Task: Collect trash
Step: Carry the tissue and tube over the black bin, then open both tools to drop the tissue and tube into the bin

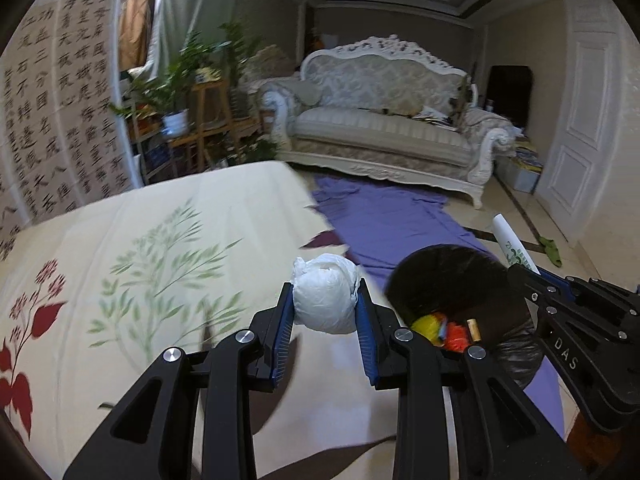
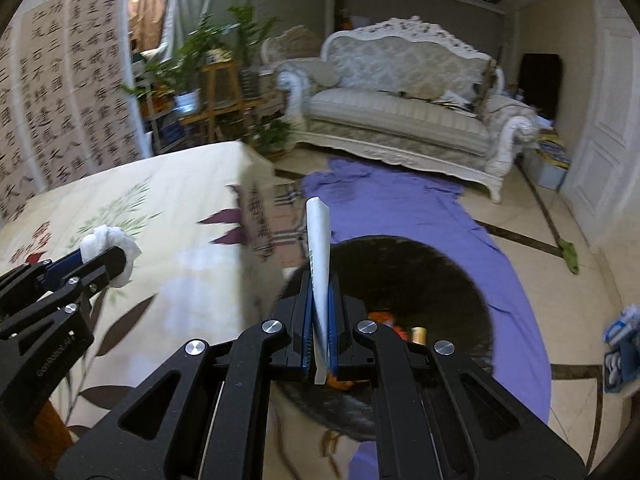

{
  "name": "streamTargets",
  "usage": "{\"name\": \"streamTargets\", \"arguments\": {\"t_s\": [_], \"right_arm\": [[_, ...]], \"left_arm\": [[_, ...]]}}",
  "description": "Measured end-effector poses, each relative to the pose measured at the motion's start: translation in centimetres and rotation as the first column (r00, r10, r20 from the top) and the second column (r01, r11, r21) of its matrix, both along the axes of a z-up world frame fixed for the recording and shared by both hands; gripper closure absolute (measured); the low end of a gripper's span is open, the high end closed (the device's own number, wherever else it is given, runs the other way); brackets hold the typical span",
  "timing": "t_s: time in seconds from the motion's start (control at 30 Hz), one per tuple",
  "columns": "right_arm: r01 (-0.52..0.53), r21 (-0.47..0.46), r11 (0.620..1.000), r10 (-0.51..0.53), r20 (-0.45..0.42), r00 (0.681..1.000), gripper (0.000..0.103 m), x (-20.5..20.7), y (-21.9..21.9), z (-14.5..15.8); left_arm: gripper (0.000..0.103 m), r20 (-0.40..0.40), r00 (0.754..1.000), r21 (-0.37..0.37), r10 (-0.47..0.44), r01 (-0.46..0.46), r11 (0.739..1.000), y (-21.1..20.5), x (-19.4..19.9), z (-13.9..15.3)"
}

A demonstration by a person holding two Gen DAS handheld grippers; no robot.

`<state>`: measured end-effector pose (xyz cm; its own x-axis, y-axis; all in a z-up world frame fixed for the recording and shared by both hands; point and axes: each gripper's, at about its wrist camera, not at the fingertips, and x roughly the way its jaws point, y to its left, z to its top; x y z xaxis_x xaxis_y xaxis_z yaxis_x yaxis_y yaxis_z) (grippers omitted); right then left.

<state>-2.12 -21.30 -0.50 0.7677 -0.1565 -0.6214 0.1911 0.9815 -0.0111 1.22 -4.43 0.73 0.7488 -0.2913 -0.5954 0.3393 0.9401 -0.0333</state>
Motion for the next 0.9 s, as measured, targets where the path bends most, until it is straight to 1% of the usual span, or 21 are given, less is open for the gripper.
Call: {"name": "streamTargets", "arguments": {"t_s": [0.2,0.3,0.37,0.67,0.9], "right_arm": [[0.073,-0.022,0.997,-0.072,0.041,0.997,0.096,0.0,-2.8,-0.2],[0.098,-0.043,0.994,-0.096,0.054,0.994,0.096,0.2,-3.8,-0.6],[0.107,-0.040,0.993,-0.105,0.056,0.993,0.096,0.3,-4.3,-0.7],[0.143,-0.014,0.990,-0.142,0.047,0.989,0.096,1.1,-6.8,-2.2],[0.165,0.003,0.986,-0.165,0.038,0.986,0.096,2.3,-8.6,-3.0]], "left_arm": [[0.072,0.038,0.998,-0.006,-0.051,0.051,0.999,-3.4,0.5,0.4],[0.072,0.053,0.996,0.001,-0.069,0.069,0.998,-5.2,0.8,0.2],[0.072,0.062,0.995,0.011,-0.081,0.080,0.997,-6.3,1.1,-0.1],[0.072,0.045,0.993,0.056,-0.112,0.110,0.992,-9.7,2.6,-1.8],[0.072,0.031,0.993,0.089,-0.110,0.107,0.990,-11.6,4.0,-2.9]]}}
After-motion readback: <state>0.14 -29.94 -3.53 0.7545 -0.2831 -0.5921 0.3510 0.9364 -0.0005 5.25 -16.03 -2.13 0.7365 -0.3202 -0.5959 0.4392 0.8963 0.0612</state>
